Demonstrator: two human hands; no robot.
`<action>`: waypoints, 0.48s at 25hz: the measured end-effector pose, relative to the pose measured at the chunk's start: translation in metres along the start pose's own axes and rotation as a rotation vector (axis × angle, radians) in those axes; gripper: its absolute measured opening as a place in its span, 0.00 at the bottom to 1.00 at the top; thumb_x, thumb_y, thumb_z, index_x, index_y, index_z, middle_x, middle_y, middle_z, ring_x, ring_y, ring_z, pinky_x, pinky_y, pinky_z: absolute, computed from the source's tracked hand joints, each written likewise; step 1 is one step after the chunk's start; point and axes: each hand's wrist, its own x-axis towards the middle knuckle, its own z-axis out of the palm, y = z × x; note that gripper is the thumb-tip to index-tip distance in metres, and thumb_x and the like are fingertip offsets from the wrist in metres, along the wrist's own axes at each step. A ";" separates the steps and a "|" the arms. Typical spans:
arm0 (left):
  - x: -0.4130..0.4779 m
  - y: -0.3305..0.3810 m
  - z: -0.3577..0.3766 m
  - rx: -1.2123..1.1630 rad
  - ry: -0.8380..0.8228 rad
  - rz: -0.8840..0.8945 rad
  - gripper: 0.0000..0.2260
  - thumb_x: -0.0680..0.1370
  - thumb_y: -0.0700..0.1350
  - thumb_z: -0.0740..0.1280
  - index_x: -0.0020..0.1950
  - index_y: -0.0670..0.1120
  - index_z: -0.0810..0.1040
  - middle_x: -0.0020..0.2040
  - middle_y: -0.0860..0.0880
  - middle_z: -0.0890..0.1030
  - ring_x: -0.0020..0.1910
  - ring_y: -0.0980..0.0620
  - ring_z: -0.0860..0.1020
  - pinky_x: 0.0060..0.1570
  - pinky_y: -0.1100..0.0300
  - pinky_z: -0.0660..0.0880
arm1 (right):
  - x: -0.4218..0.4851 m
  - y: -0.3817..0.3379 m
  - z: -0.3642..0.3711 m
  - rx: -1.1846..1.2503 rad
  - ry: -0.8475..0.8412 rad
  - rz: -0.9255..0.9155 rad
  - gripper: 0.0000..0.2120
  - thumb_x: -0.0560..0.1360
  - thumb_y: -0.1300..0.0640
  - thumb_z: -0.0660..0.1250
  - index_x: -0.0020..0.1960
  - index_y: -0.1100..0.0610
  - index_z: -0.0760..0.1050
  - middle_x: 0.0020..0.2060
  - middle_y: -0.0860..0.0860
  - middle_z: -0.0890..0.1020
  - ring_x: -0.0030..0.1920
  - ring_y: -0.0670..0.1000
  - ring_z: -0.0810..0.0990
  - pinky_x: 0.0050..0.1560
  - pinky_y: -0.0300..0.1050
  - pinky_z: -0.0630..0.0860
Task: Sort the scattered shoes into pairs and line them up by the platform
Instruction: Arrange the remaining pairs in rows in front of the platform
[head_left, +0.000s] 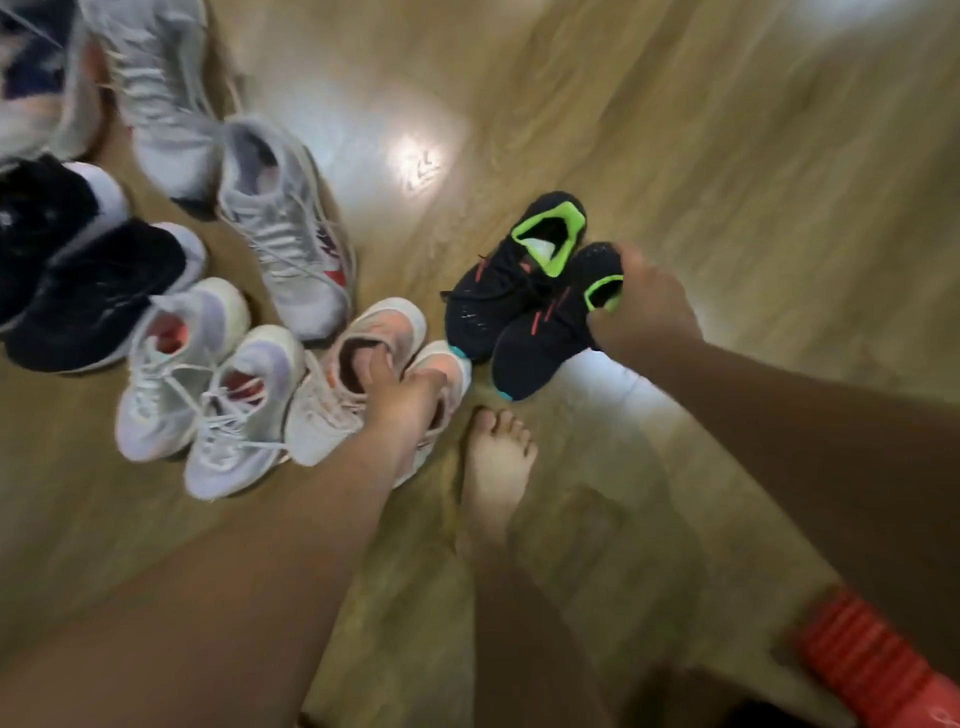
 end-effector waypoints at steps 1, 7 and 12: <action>0.016 0.003 0.013 -0.044 0.033 -0.063 0.44 0.69 0.51 0.70 0.79 0.51 0.50 0.76 0.46 0.62 0.71 0.40 0.69 0.69 0.43 0.68 | 0.017 0.011 -0.006 -0.058 -0.024 -0.028 0.34 0.70 0.57 0.64 0.74 0.46 0.59 0.58 0.59 0.76 0.57 0.62 0.75 0.52 0.52 0.77; 0.049 0.016 0.023 -0.580 -0.028 -0.409 0.16 0.78 0.47 0.68 0.65 0.49 0.74 0.47 0.48 0.83 0.38 0.52 0.84 0.31 0.61 0.78 | 0.052 0.031 0.003 -0.314 -0.221 -0.258 0.36 0.71 0.58 0.62 0.74 0.40 0.53 0.45 0.56 0.78 0.36 0.58 0.76 0.34 0.46 0.74; 0.012 0.010 0.014 -0.758 0.291 -0.215 0.32 0.72 0.45 0.76 0.73 0.53 0.67 0.66 0.55 0.76 0.61 0.52 0.78 0.52 0.57 0.80 | 0.063 0.001 0.011 -0.702 -0.295 -0.453 0.43 0.70 0.60 0.66 0.76 0.39 0.47 0.49 0.56 0.78 0.42 0.61 0.79 0.36 0.46 0.74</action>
